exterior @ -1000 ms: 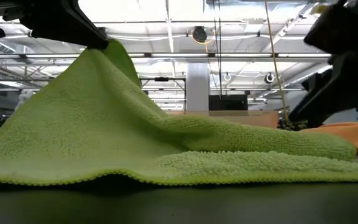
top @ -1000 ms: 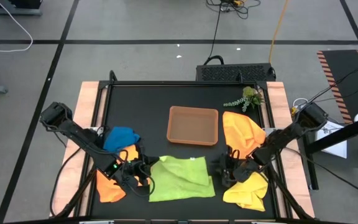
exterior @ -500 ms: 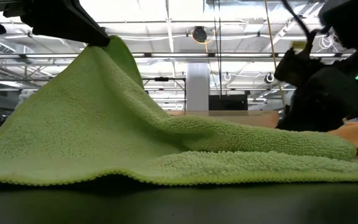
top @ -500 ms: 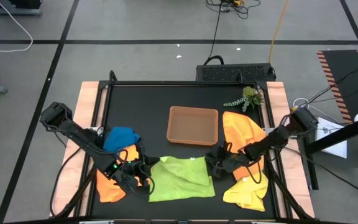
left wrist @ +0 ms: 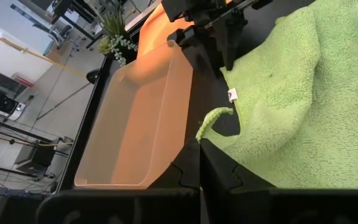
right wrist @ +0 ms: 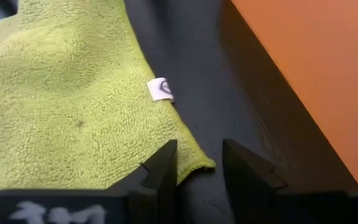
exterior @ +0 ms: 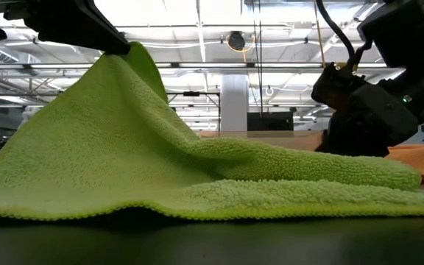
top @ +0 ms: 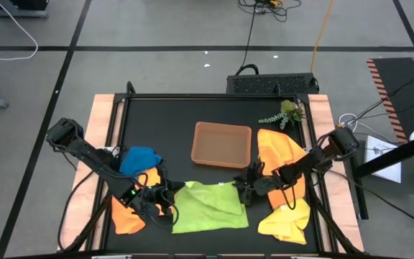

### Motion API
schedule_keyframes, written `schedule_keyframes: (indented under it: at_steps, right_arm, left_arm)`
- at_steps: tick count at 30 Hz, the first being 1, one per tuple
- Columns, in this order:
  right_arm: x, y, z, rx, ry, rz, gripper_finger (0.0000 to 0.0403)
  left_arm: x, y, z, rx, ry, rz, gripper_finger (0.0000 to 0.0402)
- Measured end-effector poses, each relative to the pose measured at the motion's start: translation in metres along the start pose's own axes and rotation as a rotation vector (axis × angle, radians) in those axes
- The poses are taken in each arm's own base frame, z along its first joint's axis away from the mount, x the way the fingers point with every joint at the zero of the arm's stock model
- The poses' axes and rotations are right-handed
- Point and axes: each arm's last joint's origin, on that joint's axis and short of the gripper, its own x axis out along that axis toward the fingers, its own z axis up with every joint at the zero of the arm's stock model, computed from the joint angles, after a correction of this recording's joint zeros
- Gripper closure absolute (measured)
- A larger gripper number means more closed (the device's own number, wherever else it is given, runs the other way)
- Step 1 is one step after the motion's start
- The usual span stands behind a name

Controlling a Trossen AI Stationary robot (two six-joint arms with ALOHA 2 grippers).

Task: Fold microfiber towels
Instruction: Fold the green microfiber towel

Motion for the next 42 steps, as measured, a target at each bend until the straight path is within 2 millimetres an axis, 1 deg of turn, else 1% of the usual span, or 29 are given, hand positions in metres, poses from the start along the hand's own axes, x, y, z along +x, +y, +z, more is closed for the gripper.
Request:
schedule_keyframes:
  at_steps: [3,11,14,18,19,21,24,28,33,38,42]
  right_arm:
    - [-0.001,0.003,0.001,0.010,0.031,0.067,0.0290]
    - [-0.001,0.001,-0.003,0.009,0.067,0.046,0.0295]
    - [-0.001,0.001,-0.003,-0.023,0.068,0.055,0.0319]
    - [-0.002,0.002,-0.001,-0.042,0.073,0.075,0.0383]
    - [-0.003,0.002,-0.001,-0.045,0.082,0.090,0.0392]
    - [-0.007,0.005,0.000,-0.049,0.091,0.122,0.0395]
    - [-0.018,0.012,0.007,-0.072,0.074,0.178,0.0400]
    - [-0.037,0.023,0.023,-0.091,-0.033,0.227,0.0401]
    - [-0.065,0.034,0.040,-0.133,-0.173,0.266,0.0402]
    - [-0.090,0.038,0.053,-0.170,-0.290,0.256,0.0402]
    - [-0.107,0.039,0.060,-0.198,-0.366,0.244,0.0402]
  left_arm:
    - [0.000,0.000,0.000,-0.001,0.000,0.000,0.0400]
    - [0.000,0.000,0.000,0.000,0.000,-0.003,0.0400]
    - [0.000,0.000,0.000,0.000,0.000,-0.003,0.0400]
    - [0.000,0.000,0.000,0.003,0.000,-0.003,0.0400]
    - [0.000,0.000,0.000,0.005,0.000,-0.003,0.0400]
    - [0.000,0.000,0.000,0.007,0.000,-0.003,0.0400]
    - [0.000,0.000,0.001,-0.004,-0.009,-0.003,0.0400]
    - [0.000,0.000,0.005,0.001,-0.035,-0.001,0.0400]
    - [0.000,0.002,0.016,0.010,-0.113,0.013,0.0400]
    - [0.003,0.007,0.024,0.014,-0.165,0.038,0.0400]
    - [0.004,0.011,0.029,-0.021,-0.193,0.059,0.0400]
